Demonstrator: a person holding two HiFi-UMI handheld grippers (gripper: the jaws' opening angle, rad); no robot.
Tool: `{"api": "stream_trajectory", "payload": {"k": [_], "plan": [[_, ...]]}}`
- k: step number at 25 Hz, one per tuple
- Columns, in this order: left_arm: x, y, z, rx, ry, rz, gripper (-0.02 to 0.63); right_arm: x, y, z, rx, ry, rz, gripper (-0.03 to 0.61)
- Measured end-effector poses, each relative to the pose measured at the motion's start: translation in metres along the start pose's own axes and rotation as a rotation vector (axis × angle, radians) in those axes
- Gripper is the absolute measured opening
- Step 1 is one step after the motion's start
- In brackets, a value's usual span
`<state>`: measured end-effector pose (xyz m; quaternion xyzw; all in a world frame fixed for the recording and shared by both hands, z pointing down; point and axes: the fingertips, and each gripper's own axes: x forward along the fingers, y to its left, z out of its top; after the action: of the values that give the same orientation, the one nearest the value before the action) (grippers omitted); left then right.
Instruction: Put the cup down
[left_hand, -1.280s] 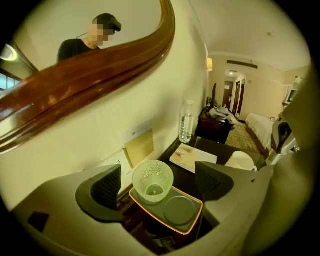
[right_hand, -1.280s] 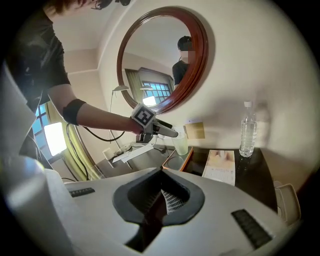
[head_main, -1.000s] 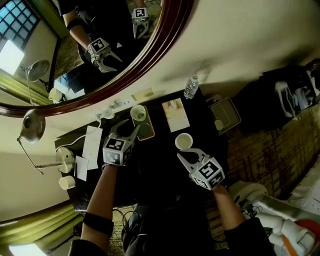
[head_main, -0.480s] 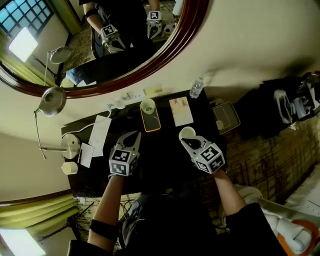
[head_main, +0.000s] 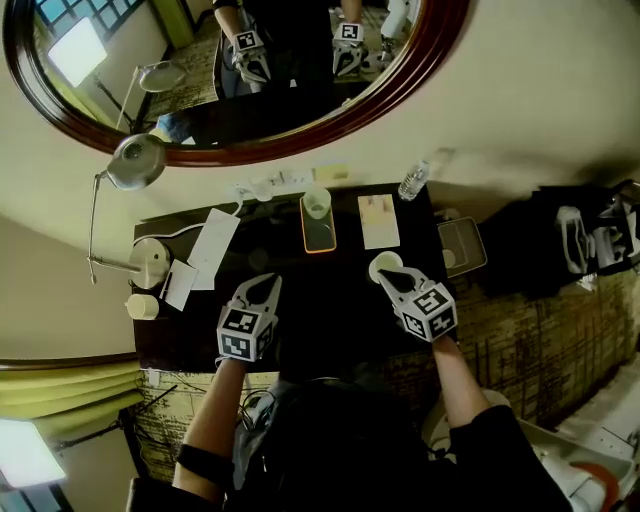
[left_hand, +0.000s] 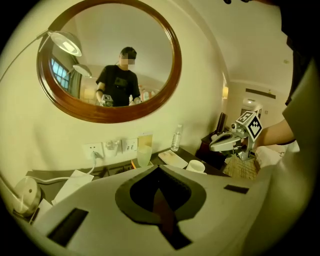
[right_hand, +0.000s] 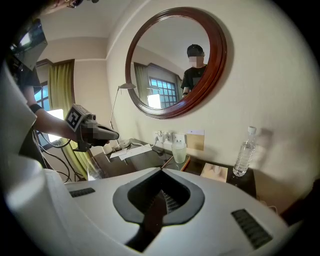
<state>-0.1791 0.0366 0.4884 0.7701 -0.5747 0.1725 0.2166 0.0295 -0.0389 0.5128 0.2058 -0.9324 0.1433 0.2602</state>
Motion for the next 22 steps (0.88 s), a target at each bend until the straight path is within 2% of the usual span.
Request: {"api": "stream_trajectory", "payload": {"k": [11,14,15,20,22], "plan": [[-0.014,-0.003,-0.001,-0.028,-0.04,-0.002,0.0,-0.004,0.005,-0.005,0.01,-0.005,-0.007,0.0],[-0.014,-0.005,-0.003,-0.014,-0.053,0.004,0.0,-0.005,0.0,-0.012,0.016,-0.007,-0.033,0.01],[-0.014,-0.008,-0.002,-0.003,-0.054,0.0,0.0,-0.005,0.0,-0.015,0.021,-0.006,-0.04,0.033],[-0.011,-0.013,0.001,0.013,-0.057,-0.008,0.0,-0.007,-0.003,-0.024,0.041,0.012,-0.067,0.042],[-0.008,-0.014,-0.001,0.014,-0.047,-0.014,0.0,-0.006,-0.007,-0.031,0.058,0.02,-0.079,0.129]]}}
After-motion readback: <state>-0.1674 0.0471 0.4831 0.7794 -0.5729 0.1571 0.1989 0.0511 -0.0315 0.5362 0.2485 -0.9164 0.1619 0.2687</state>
